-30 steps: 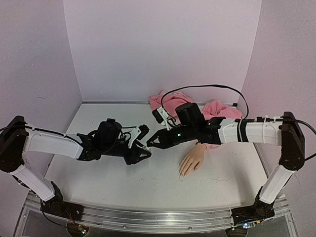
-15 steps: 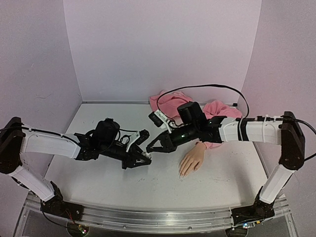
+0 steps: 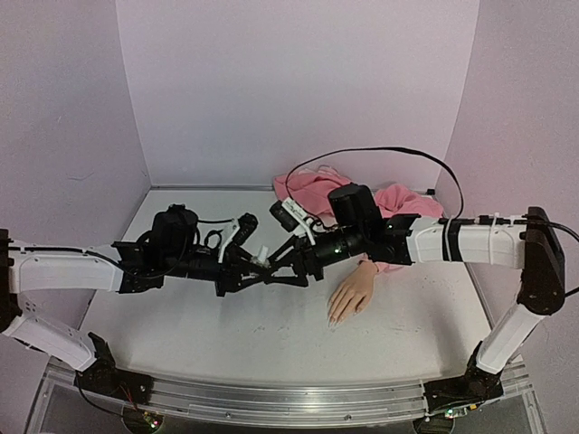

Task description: Paint the nails

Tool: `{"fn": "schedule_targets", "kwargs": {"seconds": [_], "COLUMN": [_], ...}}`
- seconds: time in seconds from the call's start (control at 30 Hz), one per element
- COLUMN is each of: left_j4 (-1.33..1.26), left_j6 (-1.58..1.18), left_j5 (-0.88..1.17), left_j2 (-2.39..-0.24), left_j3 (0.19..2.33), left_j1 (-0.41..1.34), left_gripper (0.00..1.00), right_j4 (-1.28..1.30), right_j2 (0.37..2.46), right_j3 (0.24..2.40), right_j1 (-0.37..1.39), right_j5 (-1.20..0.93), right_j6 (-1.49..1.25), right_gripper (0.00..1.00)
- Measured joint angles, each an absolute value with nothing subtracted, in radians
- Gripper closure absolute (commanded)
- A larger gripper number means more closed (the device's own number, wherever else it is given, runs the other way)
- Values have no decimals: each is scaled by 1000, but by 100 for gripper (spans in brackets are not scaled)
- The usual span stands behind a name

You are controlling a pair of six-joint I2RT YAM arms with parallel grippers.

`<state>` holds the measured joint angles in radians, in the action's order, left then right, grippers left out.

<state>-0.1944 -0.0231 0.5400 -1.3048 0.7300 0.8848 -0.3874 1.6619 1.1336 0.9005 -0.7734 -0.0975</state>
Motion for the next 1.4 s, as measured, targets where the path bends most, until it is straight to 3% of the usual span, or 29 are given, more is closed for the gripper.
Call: {"fn": "schedule_targets", "kwargs": {"seconds": [0.1,0.23,0.33,0.43,0.63,0.73,0.93,1.17,1.33,1.4], "left_j4": [-221,-227,-228,-228,-226,-227,-226,-217,-208,-183], "left_j6": [-7,2,-2,-15,-44,-65,-77,-81,-105,-110], "left_j5": [233,-54,-183,-253,-308,-328,-313,-300,-271,-241], "left_j2": [-1252,-1249,-1256,-1275,-1326,-1337,-1365,-1370,-1355,-1338], "left_j3": [711,706,704,704,704,705,720,720,720,719], "left_j1": [892,911,916,922,946,949,968,971,970,963], "left_gripper": [100,100,100,100,100,100,100,100,100,100], "right_j4": [-404,-491,-534,-552,-546,-525,-510,-498,-506,-552], "right_j2": [1656,1653,1653,1656,1748,1779,1850,1875,1875,1875], "right_j3": [1129,1105,1102,1114,1269,1313,1366,1372,1365,1338], "right_j1": [904,904,914,934,977,987,997,1011,1007,999], "right_j5": [-595,-490,-405,-318,-198,-159,-118,-103,-100,-134], "right_j6": [-205,-373,-475,-553,-638,-653,-681,-684,-672,-665], "right_gripper": [15,14,20,31,36,52,57,74,100,100]}}
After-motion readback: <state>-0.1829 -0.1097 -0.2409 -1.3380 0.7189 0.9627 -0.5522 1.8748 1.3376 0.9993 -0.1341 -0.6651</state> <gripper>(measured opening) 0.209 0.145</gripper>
